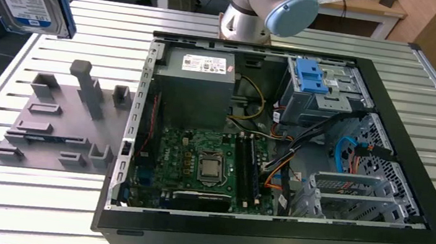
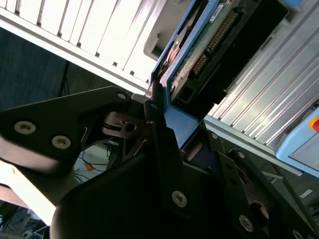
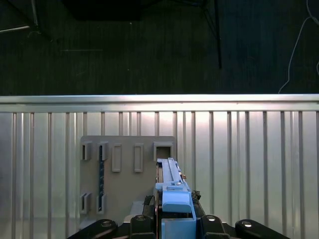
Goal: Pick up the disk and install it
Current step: 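Pick up the disk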
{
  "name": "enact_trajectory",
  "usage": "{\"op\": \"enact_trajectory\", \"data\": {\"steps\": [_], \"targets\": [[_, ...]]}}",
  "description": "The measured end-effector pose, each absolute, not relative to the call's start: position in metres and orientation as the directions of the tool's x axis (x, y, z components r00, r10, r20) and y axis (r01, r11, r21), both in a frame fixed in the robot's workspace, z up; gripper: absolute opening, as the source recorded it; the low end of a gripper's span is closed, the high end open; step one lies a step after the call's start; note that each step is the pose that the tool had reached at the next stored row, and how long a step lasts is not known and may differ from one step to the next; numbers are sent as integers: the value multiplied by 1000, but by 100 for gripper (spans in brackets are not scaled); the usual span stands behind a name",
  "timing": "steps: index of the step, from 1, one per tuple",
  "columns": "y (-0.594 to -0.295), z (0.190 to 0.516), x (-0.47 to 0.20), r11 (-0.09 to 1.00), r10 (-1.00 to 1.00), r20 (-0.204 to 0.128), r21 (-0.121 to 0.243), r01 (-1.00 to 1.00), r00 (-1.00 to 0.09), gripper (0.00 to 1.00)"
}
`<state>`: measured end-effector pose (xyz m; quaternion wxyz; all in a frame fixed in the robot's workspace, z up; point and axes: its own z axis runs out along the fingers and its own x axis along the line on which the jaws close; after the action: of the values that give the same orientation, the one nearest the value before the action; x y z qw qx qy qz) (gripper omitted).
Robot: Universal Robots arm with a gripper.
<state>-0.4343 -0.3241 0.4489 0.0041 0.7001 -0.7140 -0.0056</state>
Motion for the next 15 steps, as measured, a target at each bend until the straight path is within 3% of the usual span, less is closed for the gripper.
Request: {"op": "enact_trajectory", "data": {"steps": [15], "targets": [[-324, 464, -434, 20, -1000, -2, 14, -1000, -20, 36]]}}
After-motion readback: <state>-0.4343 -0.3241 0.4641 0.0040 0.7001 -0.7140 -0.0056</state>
